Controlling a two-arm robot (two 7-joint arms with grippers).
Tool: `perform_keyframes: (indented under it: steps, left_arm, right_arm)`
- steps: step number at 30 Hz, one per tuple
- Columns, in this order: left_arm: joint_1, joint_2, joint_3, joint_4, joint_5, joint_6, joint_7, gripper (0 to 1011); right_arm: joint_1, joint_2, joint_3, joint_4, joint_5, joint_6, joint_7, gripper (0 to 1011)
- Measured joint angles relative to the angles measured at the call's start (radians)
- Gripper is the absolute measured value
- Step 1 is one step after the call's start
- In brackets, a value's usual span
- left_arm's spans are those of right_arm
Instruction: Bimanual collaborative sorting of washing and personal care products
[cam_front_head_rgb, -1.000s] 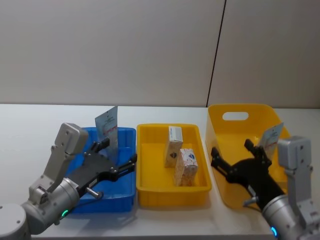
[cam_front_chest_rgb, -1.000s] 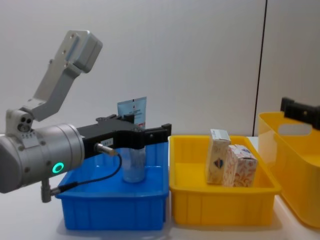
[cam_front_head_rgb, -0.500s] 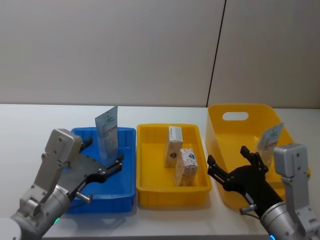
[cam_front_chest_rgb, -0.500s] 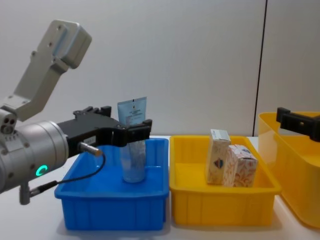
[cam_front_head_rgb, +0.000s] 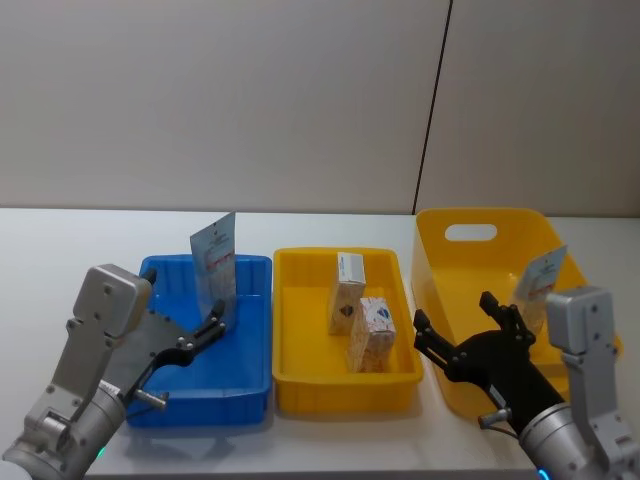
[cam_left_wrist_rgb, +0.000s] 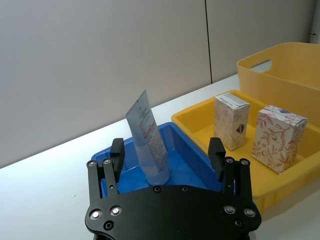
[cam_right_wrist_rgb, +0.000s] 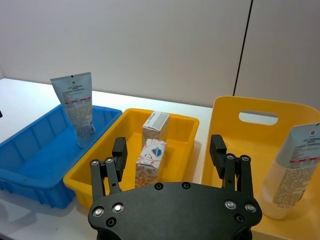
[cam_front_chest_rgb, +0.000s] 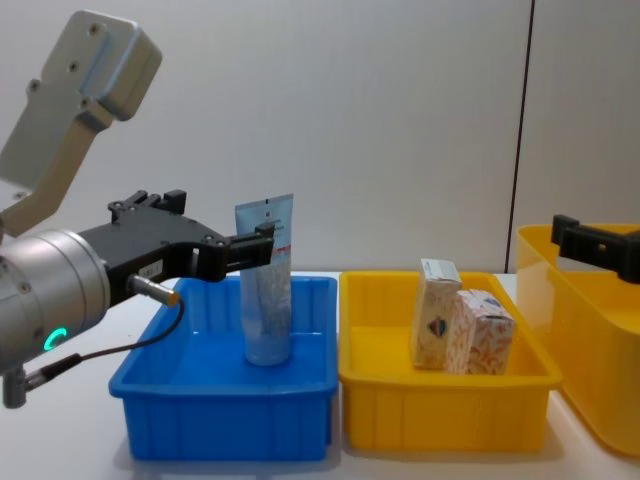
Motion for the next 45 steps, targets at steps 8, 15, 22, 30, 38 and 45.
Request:
perform_keyframes:
  steps: [8,15,22,30,38,45]
  left_arm:
    - [0.002,0.001,0.0,-0.004,0.003,0.0,0.005,1001]
    - [0.002,0.002,0.0,-0.004,0.003,0.0,0.005,1001]
    - [0.002,0.002,0.001,-0.004,0.003,0.0,0.005,1001]
    - [0.002,0.002,0.001,-0.004,0.003,0.0,0.005,1001]
    - [0.002,0.002,0.001,-0.004,0.003,0.0,0.005,1001]
    - [0.002,0.001,0.0,-0.004,0.003,0.0,0.005,1001]
  right_arm:
    - [0.031,-0.028,-0.016,0.016,-0.015,0.035,-0.018,1004]
    - [0.084,-0.069,-0.045,0.055,-0.043,0.077,-0.048,1003]
    - [0.137,-0.11,-0.075,0.108,-0.076,0.124,-0.076,1003]
    - [0.204,-0.162,-0.11,0.201,-0.122,0.176,-0.117,1003]
    - [0.259,-0.207,-0.13,0.297,-0.159,0.203,-0.156,1003]
    - [0.296,-0.239,-0.135,0.368,-0.182,0.209,-0.183,1003]
